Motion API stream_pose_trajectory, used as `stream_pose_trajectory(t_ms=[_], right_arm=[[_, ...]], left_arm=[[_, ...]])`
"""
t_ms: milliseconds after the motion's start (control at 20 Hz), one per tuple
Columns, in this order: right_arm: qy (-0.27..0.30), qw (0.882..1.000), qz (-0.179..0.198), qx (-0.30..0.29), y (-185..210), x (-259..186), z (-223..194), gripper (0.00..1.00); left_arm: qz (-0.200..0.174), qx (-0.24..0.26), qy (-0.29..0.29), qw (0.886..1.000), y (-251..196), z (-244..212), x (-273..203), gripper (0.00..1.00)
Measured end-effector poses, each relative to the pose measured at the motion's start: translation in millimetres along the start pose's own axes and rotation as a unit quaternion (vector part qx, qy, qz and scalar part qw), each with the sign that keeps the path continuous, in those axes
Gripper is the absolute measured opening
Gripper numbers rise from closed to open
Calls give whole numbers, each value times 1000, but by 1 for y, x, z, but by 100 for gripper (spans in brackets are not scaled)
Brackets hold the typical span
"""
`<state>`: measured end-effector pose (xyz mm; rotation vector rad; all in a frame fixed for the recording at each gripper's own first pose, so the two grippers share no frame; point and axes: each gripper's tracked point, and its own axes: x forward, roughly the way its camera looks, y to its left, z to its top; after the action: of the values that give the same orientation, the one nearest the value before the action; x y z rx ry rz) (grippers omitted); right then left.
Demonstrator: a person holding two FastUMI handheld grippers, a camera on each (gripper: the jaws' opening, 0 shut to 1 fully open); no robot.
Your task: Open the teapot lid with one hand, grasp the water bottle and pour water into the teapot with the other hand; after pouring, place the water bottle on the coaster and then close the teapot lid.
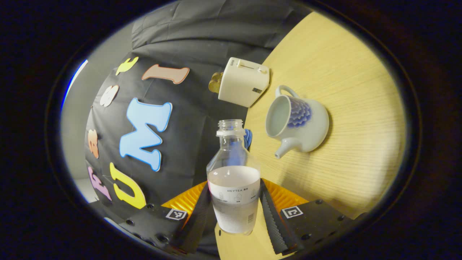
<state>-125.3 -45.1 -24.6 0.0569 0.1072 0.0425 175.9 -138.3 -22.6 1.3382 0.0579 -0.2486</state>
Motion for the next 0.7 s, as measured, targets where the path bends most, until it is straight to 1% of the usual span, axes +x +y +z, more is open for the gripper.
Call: stream_pose_trajectory(t_ms=[250,350,550,650,700], right_arm=[[2,1000,3,8,-2,1,-3,5],[5,1000,1,15,-4,1,-3,5],[-1,1000,-4,20,-5,-1,-2,5],[-2,1000,-3,19,-4,-1,-1,5],[-1,1000,-3,18,-4,0,-2,5]], left_arm=[[-14,42,5,999,-5,3,5,87],[-20,70,11,997,-7,3,6,87],[-16,123,18,992,1,4,3,87],[3,154,19,988,6,6,3,87],[4,161,19,987,5,6,2,87]])
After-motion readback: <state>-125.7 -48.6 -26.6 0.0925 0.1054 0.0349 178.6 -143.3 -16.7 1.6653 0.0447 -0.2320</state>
